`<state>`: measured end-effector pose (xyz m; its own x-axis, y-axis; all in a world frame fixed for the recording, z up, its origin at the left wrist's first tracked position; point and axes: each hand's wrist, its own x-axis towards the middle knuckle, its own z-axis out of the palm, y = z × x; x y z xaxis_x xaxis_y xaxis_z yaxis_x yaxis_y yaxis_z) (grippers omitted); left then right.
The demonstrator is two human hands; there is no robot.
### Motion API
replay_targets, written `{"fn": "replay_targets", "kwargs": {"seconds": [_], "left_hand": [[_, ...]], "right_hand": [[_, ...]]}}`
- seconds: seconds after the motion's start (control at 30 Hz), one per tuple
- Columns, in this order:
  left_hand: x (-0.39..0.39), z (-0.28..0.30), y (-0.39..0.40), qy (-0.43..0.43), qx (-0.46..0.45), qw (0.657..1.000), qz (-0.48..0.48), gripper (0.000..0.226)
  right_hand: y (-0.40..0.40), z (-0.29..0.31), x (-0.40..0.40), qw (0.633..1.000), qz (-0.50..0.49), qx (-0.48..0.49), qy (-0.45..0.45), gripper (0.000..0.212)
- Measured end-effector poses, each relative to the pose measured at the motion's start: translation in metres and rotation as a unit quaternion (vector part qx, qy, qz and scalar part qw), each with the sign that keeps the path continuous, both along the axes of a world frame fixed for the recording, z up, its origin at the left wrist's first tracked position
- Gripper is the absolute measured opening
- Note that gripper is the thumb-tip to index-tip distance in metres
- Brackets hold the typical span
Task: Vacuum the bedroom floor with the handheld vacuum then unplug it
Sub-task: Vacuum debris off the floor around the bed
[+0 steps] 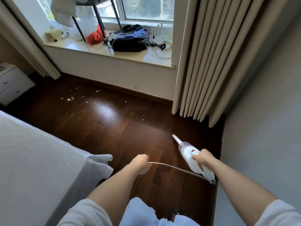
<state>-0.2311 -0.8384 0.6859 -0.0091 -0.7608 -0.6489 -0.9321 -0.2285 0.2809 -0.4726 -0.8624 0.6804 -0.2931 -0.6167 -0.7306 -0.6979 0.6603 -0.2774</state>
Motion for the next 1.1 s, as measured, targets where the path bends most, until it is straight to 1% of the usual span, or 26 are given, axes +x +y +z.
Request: {"fn": "replay_targets", "kwargs": {"seconds": [0.27, 0.4, 0.6, 0.8, 0.93, 1.03, 1.1], "left_hand": [[-0.001, -0.005, -0.037, 0.016, 0.004, 1.0, -0.016, 0.028], [0.014, -0.008, -0.068, 0.012, 0.008, 1.0, -0.028, 0.026], [0.043, -0.011, -0.12, 0.021, 0.004, 0.999, -0.025, 0.028], [0.064, -0.012, -0.158, 0.021, 0.007, 0.998, -0.052, 0.028], [0.069, -0.01, -0.182, 0.027, -0.008, 0.997, -0.066, 0.03], [0.083, -0.012, -0.189, 0.026, -0.004, 0.998, -0.055, 0.032], [0.102, -0.014, -0.193, 0.026, 0.001, 0.999, -0.027, 0.032]], "right_hand": [[-0.025, 0.003, 0.004, 0.999, -0.036, -0.001, -0.013, 0.04], [-0.05, 0.003, 0.016, 0.999, -0.049, -0.004, -0.022, 0.04], [-0.099, 0.01, 0.043, 0.999, -0.048, -0.006, -0.011, 0.037], [-0.127, 0.025, 0.063, 0.999, -0.026, -0.001, -0.02, 0.03], [-0.145, 0.031, 0.082, 1.0, -0.002, 0.015, -0.017, 0.031], [-0.157, 0.029, 0.105, 0.999, 0.027, 0.012, -0.014, 0.027], [-0.171, 0.028, 0.121, 0.999, 0.046, 0.016, -0.01, 0.024]]}}
